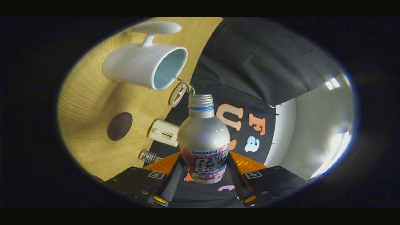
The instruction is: Take the bottle from table, then pour the juice into the cup, finally place the bottle on the coaster
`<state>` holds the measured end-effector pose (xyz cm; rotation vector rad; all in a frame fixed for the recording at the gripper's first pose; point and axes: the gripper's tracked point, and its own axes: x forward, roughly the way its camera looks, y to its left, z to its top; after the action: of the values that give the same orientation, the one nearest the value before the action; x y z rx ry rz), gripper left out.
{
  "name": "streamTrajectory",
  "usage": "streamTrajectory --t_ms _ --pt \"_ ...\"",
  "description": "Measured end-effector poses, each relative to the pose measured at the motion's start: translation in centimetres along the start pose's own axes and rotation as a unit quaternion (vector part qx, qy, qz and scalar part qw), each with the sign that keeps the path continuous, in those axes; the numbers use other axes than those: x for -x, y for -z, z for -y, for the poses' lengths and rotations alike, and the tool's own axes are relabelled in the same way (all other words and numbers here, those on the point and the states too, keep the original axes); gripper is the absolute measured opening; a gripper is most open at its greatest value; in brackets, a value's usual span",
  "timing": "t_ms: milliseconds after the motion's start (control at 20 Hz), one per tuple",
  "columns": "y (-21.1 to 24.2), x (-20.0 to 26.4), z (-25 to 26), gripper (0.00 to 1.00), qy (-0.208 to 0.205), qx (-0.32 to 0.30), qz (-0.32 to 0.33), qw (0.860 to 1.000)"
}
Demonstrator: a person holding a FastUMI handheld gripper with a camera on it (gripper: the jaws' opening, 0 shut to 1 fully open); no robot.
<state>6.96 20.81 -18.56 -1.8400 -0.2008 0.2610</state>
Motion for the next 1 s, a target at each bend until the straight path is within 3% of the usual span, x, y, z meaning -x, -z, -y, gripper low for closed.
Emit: streamTrajectory --t_ms 1000 --pt "-0.5 -0.2 0.7 0.76 0.002 0.03 0.017 0.999"
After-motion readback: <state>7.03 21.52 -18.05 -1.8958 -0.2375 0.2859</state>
